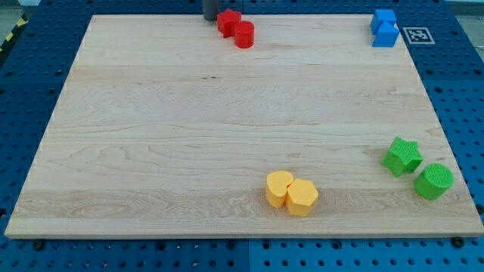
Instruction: Place the red star left to the red circle
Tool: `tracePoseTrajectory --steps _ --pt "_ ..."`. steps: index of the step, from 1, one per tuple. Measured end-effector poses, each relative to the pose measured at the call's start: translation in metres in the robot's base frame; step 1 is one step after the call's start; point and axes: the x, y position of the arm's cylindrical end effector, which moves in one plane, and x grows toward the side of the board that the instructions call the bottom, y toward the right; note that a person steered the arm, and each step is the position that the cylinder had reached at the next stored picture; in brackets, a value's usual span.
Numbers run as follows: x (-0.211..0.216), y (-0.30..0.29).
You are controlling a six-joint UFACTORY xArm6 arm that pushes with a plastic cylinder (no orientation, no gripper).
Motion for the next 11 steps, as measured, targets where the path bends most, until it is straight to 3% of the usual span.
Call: tracePoseTrajectory --steps 5,11 --pt "0.000 0.048" --pt "0.115 0.024"
